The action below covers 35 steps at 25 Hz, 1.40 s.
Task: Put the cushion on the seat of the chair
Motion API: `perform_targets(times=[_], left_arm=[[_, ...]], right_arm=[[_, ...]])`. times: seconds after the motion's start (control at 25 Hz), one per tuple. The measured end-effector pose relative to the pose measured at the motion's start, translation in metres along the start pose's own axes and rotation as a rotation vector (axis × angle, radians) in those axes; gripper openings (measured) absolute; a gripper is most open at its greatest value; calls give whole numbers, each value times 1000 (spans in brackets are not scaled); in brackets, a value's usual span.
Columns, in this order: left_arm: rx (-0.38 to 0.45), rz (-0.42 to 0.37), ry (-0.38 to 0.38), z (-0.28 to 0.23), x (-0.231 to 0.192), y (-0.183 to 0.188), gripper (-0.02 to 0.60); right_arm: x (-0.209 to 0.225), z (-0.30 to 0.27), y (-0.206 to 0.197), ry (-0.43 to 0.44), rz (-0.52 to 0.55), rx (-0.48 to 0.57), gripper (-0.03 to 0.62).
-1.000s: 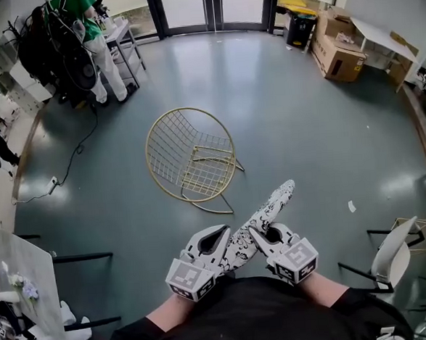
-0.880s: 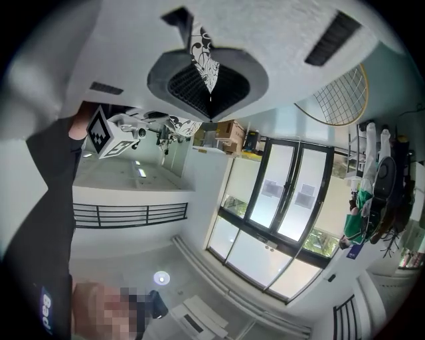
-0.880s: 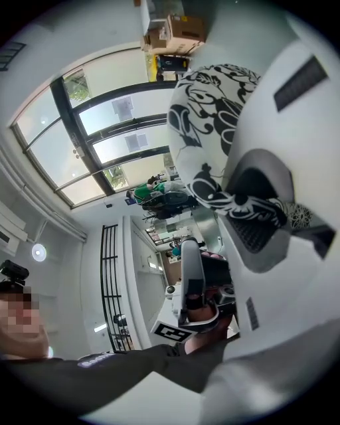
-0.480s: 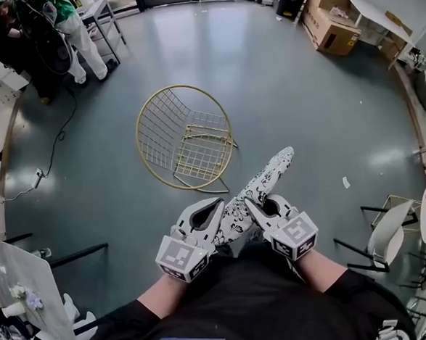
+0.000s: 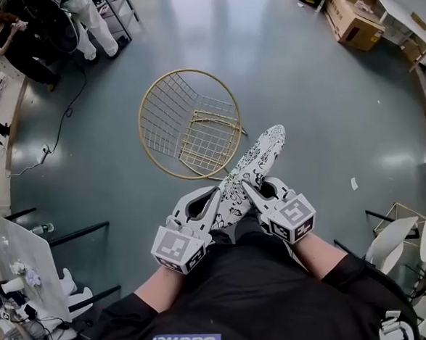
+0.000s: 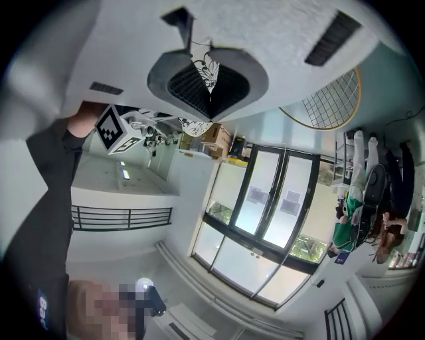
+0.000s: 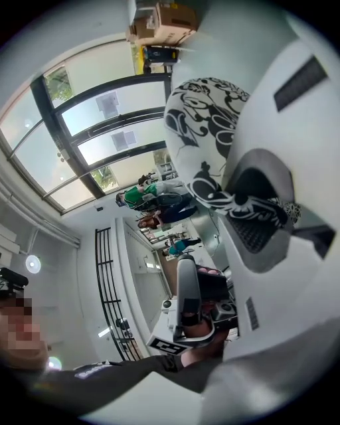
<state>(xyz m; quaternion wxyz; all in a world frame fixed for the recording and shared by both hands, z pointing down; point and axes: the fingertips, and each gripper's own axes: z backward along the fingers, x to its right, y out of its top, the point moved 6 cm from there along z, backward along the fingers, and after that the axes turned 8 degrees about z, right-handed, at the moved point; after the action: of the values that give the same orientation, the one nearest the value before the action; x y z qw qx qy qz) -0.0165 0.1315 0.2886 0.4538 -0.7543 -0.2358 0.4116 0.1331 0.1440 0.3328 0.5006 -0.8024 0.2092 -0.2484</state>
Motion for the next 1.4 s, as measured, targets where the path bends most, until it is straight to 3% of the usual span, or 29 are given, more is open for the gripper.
perform_targets(times=[0.48,1.04,1.4], left_arm=[[8,41,142,-60,-18,-5,17],[-24,127,131,-78,-84,-31,17],[-18,170,179,-62,-133,-42,17]], right_arm=[[82,-35,-31,123,9,-88,35],[159,-124,-100,-25,-62,-237,35],[165,-217,-115,-2,-77,-271,35]])
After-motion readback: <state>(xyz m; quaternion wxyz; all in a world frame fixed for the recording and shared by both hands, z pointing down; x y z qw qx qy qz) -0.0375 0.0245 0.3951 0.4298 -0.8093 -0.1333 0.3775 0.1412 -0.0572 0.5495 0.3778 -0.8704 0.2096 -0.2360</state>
